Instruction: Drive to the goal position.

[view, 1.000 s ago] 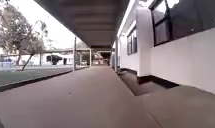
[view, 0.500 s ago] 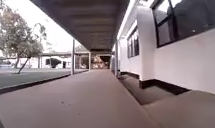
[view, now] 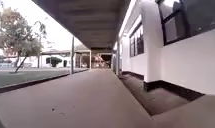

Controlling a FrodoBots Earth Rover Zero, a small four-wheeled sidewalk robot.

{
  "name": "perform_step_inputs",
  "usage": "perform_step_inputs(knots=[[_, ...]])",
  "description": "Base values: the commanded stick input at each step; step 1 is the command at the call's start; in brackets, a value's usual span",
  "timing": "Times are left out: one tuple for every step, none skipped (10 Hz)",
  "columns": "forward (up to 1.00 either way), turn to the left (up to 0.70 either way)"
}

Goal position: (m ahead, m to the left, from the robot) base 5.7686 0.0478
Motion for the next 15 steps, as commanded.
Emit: perform_step_inputs(knots=[[0.7,0.0],[0.7,0.0],[0.7,0.0],[0.7,0.0],[0.7,0.0],[0.7,0.1],[0.7,0.2],[0.7,0.3],[0.7,0.16],[0.7,0.06],[0.7,0.0],[0.7,0.0],[0.7,0.0],[0.7,0.0],[0.7,0.0]])
